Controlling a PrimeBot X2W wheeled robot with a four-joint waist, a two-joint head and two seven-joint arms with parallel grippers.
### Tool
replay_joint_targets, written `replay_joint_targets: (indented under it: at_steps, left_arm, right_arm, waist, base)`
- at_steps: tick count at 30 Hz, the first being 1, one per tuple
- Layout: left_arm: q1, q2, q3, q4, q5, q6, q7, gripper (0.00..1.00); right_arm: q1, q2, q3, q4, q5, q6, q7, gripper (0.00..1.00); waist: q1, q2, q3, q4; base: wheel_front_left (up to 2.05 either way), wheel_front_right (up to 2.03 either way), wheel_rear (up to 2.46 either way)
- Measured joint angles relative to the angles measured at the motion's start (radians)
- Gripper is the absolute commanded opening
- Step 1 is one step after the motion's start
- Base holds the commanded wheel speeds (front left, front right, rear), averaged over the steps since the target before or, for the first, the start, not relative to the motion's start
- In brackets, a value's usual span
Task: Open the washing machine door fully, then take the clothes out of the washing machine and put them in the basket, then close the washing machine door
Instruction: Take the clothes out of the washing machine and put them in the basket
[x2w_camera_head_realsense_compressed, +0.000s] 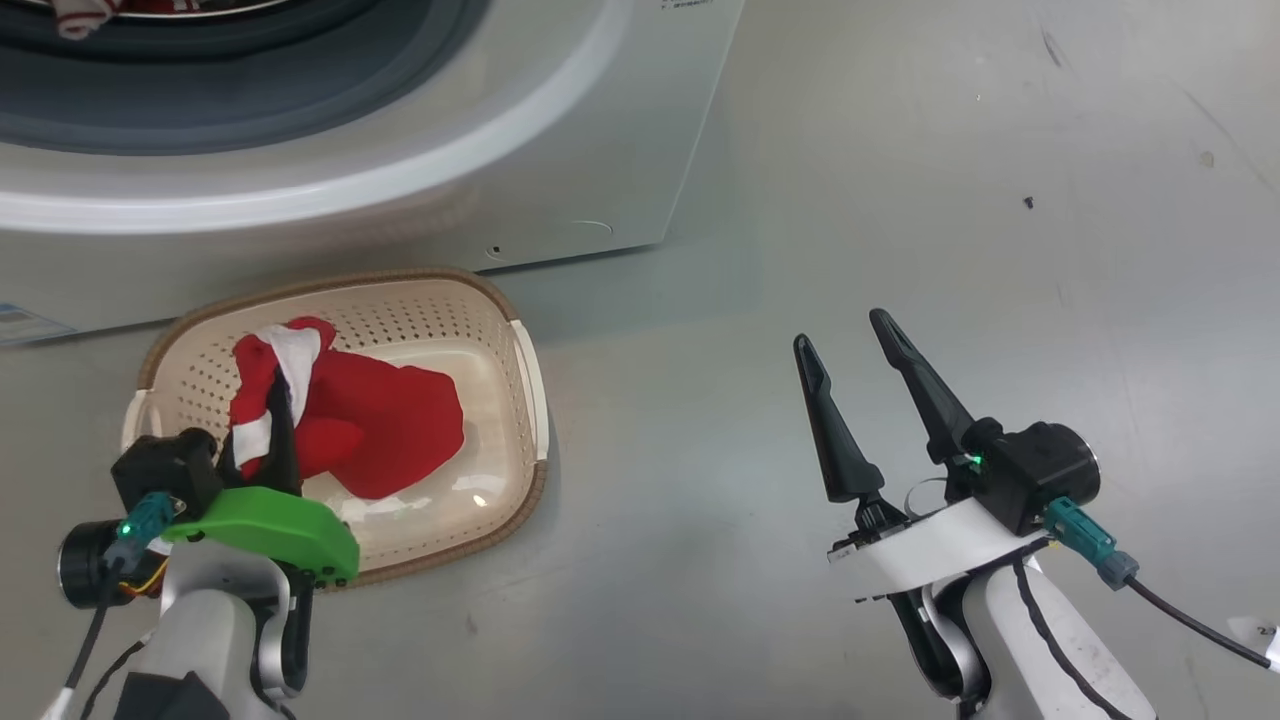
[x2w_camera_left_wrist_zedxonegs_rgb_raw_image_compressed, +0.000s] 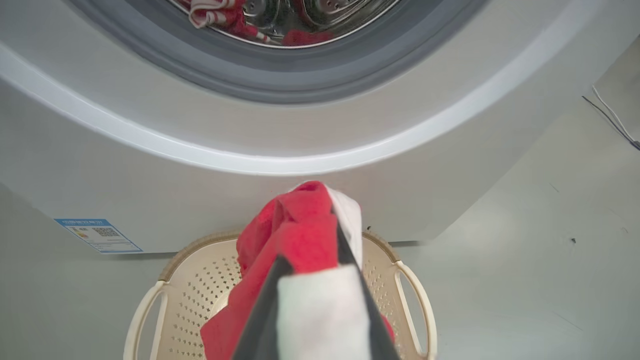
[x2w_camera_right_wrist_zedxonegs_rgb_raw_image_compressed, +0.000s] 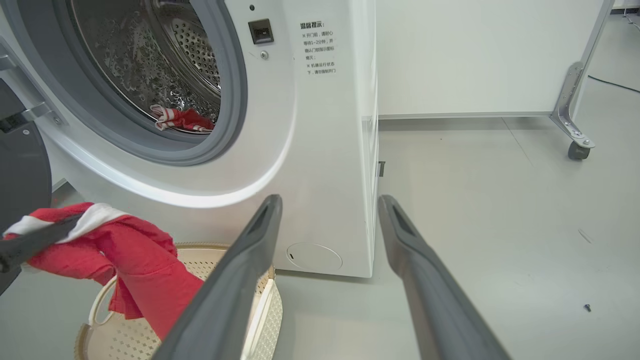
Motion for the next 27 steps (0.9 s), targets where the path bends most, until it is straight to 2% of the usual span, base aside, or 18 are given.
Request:
replay_joint_targets:
  at_steps: [13,20,27]
  left_arm:
    - [-0.149,0.052,0.008,0.171,-0.036,-0.056,0.109,0.00]
    - [-0.228,0.053,0.009,0.288,-0.069,-0.090,0.158,0.00]
    - [-0.273,0.048,0.033,0.385,-0.098,-0.100,0.169,0.00]
  right_arm:
    - [-0.078,0.000,0.040,-0.055,0.045,0.000,0.000,1.00]
    - [-0.113,0.000,0.034,-0.063,0.051,-0.003,0.000,1.00]
    - [-0.134,0.000,0.034,-0.054,0.051,-0.003,0.000,1.00]
  waist:
    - [0.0000,0.0000,0.153,-0.068]
    - [0.0000,0.0000,0.234,-0.104]
    - [0.0000,0.0000,0.277,-0.117]
  base:
    - [0.00,0.00,0.00]
    - [0.00,0.00,0.00]
    - [0.00,0.00,0.00]
